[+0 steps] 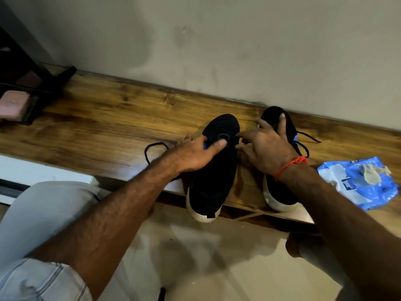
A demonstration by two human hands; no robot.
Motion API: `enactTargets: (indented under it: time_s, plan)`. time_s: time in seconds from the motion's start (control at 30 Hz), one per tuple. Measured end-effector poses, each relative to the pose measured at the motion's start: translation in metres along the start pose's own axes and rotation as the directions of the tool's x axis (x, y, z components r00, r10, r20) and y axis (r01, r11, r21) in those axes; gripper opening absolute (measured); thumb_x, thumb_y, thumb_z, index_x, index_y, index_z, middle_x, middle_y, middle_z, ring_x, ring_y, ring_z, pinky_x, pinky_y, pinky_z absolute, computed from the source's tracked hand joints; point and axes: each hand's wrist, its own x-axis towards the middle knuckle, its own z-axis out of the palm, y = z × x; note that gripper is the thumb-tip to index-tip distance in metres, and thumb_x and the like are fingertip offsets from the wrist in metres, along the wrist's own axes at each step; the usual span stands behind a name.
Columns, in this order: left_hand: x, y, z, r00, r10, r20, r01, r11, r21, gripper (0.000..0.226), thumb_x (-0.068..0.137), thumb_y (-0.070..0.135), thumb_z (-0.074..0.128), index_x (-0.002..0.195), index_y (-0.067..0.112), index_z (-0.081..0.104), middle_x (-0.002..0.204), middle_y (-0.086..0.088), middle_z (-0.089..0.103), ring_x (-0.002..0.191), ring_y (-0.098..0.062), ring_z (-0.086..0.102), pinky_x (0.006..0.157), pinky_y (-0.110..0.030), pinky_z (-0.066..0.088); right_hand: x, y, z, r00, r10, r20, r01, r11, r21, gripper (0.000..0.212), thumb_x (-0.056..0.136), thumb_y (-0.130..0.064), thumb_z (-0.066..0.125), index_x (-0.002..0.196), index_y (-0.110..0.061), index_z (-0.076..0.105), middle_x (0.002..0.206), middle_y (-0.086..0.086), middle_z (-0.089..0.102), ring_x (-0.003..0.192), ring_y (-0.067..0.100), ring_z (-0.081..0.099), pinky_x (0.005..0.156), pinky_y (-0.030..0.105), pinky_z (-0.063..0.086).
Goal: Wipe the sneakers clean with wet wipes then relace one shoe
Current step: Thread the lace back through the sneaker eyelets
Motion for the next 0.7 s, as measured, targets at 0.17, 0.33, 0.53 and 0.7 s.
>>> enactTargets:
  time_s: [0.17,0.33,0.53,0.7]
  plan:
    - [0.001,-0.007,-0.008,0.991,0.075,-0.108,-0.084,0.993,-0.084,0.025,0.101,0.043,0.057,0.108,0.023,0.07,0.119,0.001,0.066,0.107,-0.015,0.059,0.089,-0.034,0.05,0.0,-0.012,0.009,0.999,-0.038,0.022,0.036,0.998,0.051,0.027,0.101,-0.039,0.046,0.113,-0.026,0.066,0.113,-0.001,0.062,0.129,0.018,0.044,0.117,0.064,-0.007]
    - [0.009,-0.011,0.012,0.955,0.072,-0.287,-0.06,0.997,0.052,0.018,0.096,0.04,0.065,0.08,0.037,0.059,0.112,0.008,0.05,0.109,-0.018,0.053,0.088,-0.044,0.05,0.001,-0.011,0.013,0.998,-0.048,0.03,0.044,0.992,0.12,0.023,0.101,-0.036,0.047,0.109,-0.022,0.064,0.112,-0.002,0.062,0.122,0.019,0.049,0.119,0.06,-0.002]
    - [0.009,-0.011,0.01,0.941,0.063,-0.332,-0.021,0.992,0.126,0.023,0.098,0.041,0.061,0.077,0.034,0.056,0.096,0.007,0.059,0.099,-0.021,0.06,0.087,-0.049,0.051,0.0,-0.006,0.014,0.996,-0.09,0.01,0.088,0.992,0.085,0.023,0.101,-0.034,0.045,0.103,-0.02,0.062,0.106,-0.001,0.064,0.11,0.021,0.056,0.121,0.05,0.011]
    - [0.007,-0.012,0.01,0.935,0.067,-0.349,-0.022,0.991,0.132,0.012,0.1,0.041,0.058,0.092,0.032,0.058,0.093,0.004,0.063,0.088,-0.019,0.061,0.08,-0.041,0.053,0.002,-0.006,0.015,0.993,-0.115,-0.036,0.118,0.99,0.073,0.019,0.101,-0.033,0.046,0.097,-0.02,0.06,0.099,0.0,0.064,0.1,0.021,0.058,0.117,0.046,0.024]
